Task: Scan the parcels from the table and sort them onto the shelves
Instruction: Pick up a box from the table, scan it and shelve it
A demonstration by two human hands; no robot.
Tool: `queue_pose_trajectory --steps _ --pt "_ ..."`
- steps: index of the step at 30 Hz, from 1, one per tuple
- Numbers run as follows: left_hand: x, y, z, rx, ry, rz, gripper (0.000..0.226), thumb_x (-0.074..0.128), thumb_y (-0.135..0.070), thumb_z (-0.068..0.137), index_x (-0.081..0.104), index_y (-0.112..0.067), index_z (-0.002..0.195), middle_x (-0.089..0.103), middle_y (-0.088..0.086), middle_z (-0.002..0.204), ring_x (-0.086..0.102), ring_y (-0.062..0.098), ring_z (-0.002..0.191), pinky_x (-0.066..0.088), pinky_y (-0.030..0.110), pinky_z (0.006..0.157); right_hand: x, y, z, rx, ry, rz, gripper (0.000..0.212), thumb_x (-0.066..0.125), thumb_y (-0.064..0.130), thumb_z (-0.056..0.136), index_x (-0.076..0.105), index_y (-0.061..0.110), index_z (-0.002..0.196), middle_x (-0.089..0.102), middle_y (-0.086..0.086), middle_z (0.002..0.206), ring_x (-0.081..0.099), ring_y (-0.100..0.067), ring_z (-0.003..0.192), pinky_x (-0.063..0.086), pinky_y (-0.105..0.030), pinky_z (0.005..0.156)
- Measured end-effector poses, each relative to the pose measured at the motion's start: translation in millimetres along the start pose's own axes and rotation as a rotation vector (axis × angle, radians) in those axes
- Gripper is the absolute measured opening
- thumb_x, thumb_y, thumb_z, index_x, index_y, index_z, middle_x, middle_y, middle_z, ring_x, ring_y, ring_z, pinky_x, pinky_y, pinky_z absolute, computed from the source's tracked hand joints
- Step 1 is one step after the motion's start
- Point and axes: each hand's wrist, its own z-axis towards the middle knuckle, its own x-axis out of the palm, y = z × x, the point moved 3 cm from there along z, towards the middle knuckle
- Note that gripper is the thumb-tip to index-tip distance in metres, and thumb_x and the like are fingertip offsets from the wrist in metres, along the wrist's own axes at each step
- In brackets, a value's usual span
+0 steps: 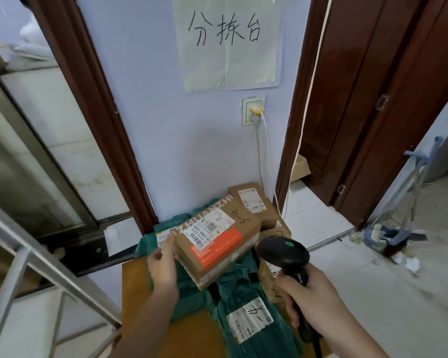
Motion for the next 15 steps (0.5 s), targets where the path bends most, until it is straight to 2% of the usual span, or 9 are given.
queue_pose_trajectory --steps 2,5,7,9,11,13,15 --pt "-4 20 -16 -0.030 -0.052 0.007 0.113 0.082 -0.071 0.067 0.035 -0.017 0.155 0.045 0.009 0.153 0.046 0.033 0.138 0.035 0.055 0.115 9 5 4 -0.005 0.039 0.015 0.009 0.059 0.014 0.097 0.055 0.007 0.093 0.054 -0.013 0.053 0.050 -0.024 0.042 0.049 -0.033 0.052" --pt "5 44 -34 -0.163 -0.014 0.062 0.131 0.088 -0.068 0.055 0.024 -0.019 0.158 0.032 0.014 0.161 0.039 0.038 0.143 0.034 0.058 0.117 21 12 8 -0.023 0.097 -0.016 0.020 0.059 0.017 0.097 0.055 0.004 0.082 0.054 -0.012 0.050 0.051 -0.024 0.044 0.050 -0.033 0.057" --pt "13 52 -39 -0.223 0.068 0.052 0.142 0.087 -0.072 0.045 0.019 -0.022 0.159 0.033 0.015 0.159 0.040 0.039 0.142 0.035 0.060 0.117 28 14 8 -0.032 0.115 -0.046 0.024 0.058 0.020 0.096 0.054 0.005 0.077 0.055 -0.011 0.051 0.052 -0.023 0.046 0.052 -0.033 0.061" --pt "18 54 -41 -0.249 0.161 0.002 0.149 0.089 -0.071 0.039 0.014 -0.027 0.159 0.038 0.015 0.156 0.044 0.040 0.139 0.037 0.061 0.116 32 15 8 -0.033 0.129 -0.042 0.027 0.059 0.022 0.095 0.055 0.005 0.075 0.055 -0.013 0.053 0.052 -0.024 0.047 0.053 -0.039 0.065" --pt "20 54 -42 -0.260 0.238 -0.039 0.155 0.093 -0.070 0.028 0.016 -0.033 0.157 0.047 0.014 0.149 0.051 0.040 0.133 0.041 0.062 0.113 35 16 8 -0.037 0.138 -0.037 0.028 0.059 0.022 0.095 0.054 0.006 0.072 0.053 -0.013 0.054 0.053 -0.025 0.048 0.054 -0.041 0.066" --pt "15 55 -39 -0.256 0.273 -0.032 0.145 0.095 -0.071 0.026 0.029 -0.033 0.150 0.055 0.012 0.140 0.057 0.038 0.125 0.046 0.062 0.108 36 15 7 -0.038 0.141 -0.042 0.028 0.058 0.023 0.096 0.054 0.008 0.072 0.053 -0.012 0.053 0.053 -0.026 0.048 0.054 -0.041 0.066" --pt "4 57 -29 -0.245 0.268 -0.037 0.123 0.093 -0.072 0.037 0.044 -0.031 0.142 0.060 0.009 0.136 0.059 0.035 0.122 0.048 0.060 0.105 37 13 7 -0.032 0.142 -0.035 0.025 0.059 0.023 0.096 0.055 0.007 0.077 0.052 -0.012 0.053 0.052 -0.027 0.049 0.055 -0.043 0.066"
